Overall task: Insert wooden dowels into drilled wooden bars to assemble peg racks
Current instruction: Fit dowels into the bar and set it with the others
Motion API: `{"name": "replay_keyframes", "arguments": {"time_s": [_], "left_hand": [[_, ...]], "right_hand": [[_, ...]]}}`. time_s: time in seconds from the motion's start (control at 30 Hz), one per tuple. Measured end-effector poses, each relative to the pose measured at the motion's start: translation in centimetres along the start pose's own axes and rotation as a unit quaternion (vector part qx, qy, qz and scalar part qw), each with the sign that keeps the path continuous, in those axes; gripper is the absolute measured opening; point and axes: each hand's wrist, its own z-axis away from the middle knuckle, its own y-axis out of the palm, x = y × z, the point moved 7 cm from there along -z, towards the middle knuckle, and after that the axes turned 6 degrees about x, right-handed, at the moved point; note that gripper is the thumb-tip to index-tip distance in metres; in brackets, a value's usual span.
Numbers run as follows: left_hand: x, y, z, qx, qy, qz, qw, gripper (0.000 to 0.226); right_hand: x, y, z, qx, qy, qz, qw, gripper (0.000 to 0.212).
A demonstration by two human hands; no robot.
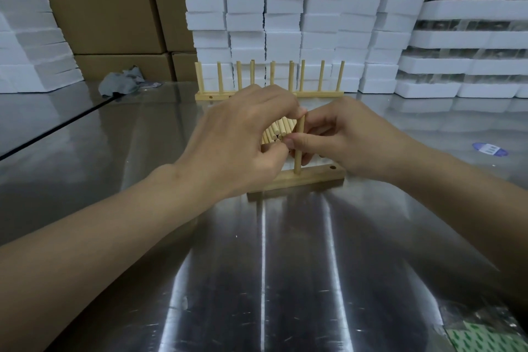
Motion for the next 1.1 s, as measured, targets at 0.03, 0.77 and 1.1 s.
{"name": "replay_keyframes", "arguments": {"time_s": [0.03,0.77,1.1], "left_hand": [[-0.1,0.0,0.0,0.001,0.001,-0.005,1.0,0.033],[-1.6,-1.3,0.7,-0.031,-0.065,-0.023,0.997,0.038],[9.9,-3.6,4.3,-0.217,-0.287,0.148,0.921,0.033]], "right_hand": [[0.0,0.0,0.0,0.004,-0.001,0.002,1.0,0.025],[1.1,0.0,0.5,-0.016,0.082,0.088,0.993,0.028],[0.9,-0.8,-0.3,-0.062,0.132,0.119,0.982,0.025]]}}
